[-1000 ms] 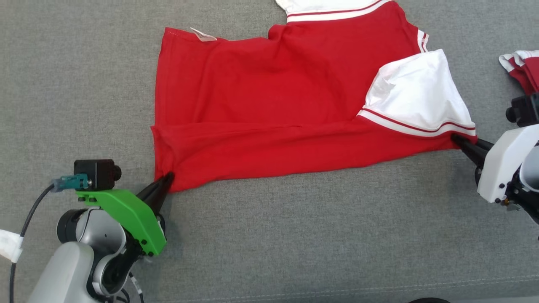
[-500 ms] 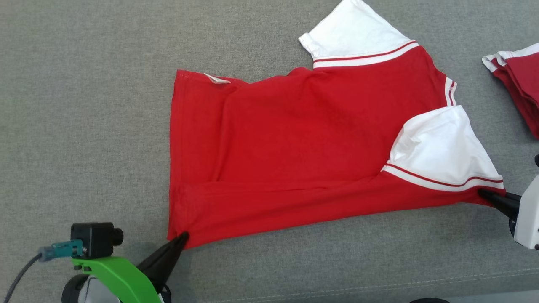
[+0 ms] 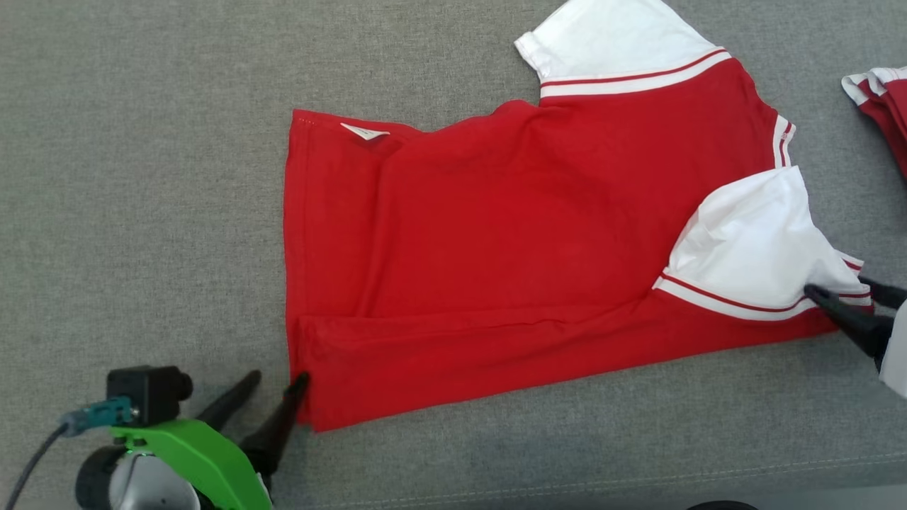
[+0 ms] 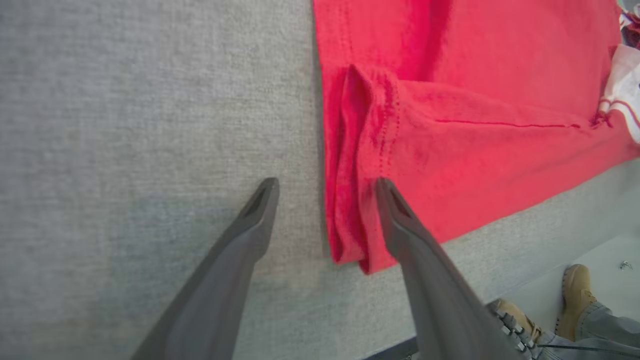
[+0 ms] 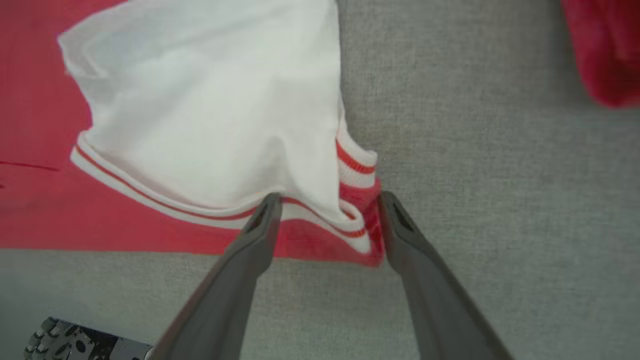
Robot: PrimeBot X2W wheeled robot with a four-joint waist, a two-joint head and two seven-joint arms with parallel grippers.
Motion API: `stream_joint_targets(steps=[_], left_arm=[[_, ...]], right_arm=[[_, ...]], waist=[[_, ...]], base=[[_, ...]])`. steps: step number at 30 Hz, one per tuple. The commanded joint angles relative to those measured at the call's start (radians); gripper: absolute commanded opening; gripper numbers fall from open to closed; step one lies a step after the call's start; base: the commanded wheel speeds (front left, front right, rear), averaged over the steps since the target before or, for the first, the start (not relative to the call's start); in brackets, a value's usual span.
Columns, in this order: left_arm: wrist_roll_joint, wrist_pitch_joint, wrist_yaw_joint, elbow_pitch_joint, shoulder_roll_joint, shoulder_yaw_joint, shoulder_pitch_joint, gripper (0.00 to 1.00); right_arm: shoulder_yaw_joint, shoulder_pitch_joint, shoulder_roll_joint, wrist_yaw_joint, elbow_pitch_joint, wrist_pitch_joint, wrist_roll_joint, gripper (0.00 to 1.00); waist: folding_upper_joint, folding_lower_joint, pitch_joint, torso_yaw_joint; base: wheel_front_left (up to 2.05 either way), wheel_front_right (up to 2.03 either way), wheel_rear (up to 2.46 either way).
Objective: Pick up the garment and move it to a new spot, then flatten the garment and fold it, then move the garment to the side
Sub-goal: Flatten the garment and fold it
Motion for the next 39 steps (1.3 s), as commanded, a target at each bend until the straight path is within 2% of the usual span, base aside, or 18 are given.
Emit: stream_joint_targets(steps=[1,4,7,12,16,17,21,26,34,39], left_arm=[[0.019,-0.001,0.014,-0.034,0.029,0.024,-0.028,1.00],[0.027,0.029,0.005,-0.106,0.065,0.041,-0.083,1.00],[0.031,0.073,-0.011,-0.109,0.077,0.031,-0.207,1.00],[0.074,0.135,-0.044,0.029,0.023,-0.043,-0.488,1.00],[0.092,0.139,-0.076,0.148,-0.042,-0.097,-0.659,1.00],[0.092,0.139,-0.076,0.148,-0.042,-0.097,-0.659,1.00],[0.104,0.142,-0.120,0.246,-0.093,-0.156,-0.760,1.00],[0.094,0.134,-0.145,0.335,-0.129,-0.193,-0.819,1.00],[0.066,0.122,-0.164,0.429,-0.183,-0.229,-0.894,1.00],[0.068,0.103,-0.170,0.490,-0.214,-0.244,-0.938,1.00]], right_arm=[[-0.021,-0.041,-0.004,-0.001,-0.049,0.018,0.032,1.00],[-0.042,-0.129,-0.021,-0.001,-0.122,0.045,0.049,1.00],[-0.020,-0.271,-0.032,-0.001,-0.129,0.026,-0.009,1.00],[0.116,-0.546,-0.017,-0.001,-0.003,-0.018,-0.116,1.00],[0.216,-0.729,0.017,-0.001,0.132,-0.058,-0.166,1.00],[0.216,-0.729,0.017,-0.001,0.132,-0.058,-0.166,1.00],[0.280,-0.852,0.038,-0.001,0.265,-0.097,-0.198,1.00],[0.355,-0.938,0.047,-0.001,0.405,-0.159,-0.217,1.00],[0.409,-1.023,0.051,-0.001,0.585,-0.204,-0.236,1.00],[0.440,-1.025,0.071,-0.001,0.651,-0.234,-0.225,1.00]], waist=[[0.0000,0.0000,0.014,-0.001],[0.0000,0.0000,0.044,0.003],[0.0000,0.0000,0.088,0.021],[0.0000,0.0000,0.175,0.064],[0.0000,0.0000,0.228,0.100],[0.0000,0.0000,0.228,0.100],[0.0000,0.0000,0.252,0.137],[0.0000,0.0000,0.252,0.169],[0.0000,0.0000,0.253,0.186],[0.0000,0.0000,0.243,0.182]], base=[[0.00,0.00,0.00],[0.00,0.00,0.00],[0.00,0.00,0.00],[0.00,0.00,0.00],[0.00,0.00,0.00],[0.00,0.00,0.00],[0.00,0.00,0.00],[0.00,0.00,0.00],[0.00,0.00,0.00],[0.00,0.00,0.00]])
